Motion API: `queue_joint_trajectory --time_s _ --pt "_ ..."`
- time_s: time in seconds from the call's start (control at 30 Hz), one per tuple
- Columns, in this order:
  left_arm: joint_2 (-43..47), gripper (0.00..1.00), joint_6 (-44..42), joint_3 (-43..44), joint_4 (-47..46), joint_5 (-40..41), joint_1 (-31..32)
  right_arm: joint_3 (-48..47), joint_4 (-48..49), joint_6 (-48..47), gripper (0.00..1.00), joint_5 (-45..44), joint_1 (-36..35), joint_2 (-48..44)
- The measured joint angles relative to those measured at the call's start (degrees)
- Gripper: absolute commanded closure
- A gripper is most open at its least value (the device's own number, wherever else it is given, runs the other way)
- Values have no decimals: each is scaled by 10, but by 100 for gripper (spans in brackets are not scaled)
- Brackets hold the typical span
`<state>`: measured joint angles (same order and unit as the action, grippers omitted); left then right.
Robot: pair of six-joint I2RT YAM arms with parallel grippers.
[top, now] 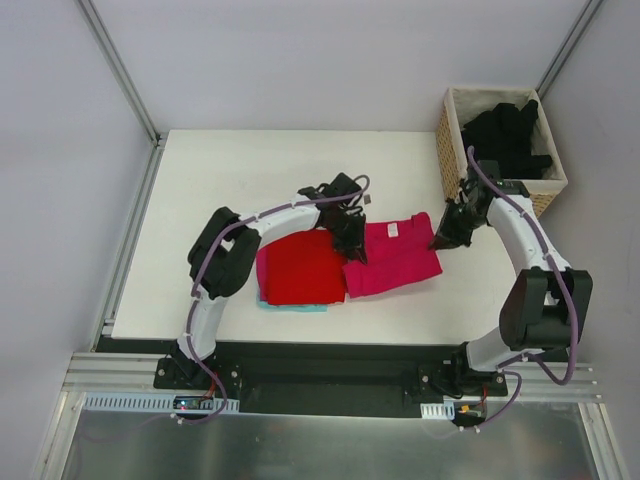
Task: Fold and stack the t-shirts
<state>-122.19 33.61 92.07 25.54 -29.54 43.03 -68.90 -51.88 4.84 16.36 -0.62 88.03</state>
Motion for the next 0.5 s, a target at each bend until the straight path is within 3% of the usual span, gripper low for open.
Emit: queue_joint_trajectory --time_s 0.17,0.5 --pt "54 100 0 0 -3 -6 -33 -71 -12 17 99 7 -23 -24" --pt "70 100 0 0 3 -36 -68 -75 -29 39 99 9 -37 -24"
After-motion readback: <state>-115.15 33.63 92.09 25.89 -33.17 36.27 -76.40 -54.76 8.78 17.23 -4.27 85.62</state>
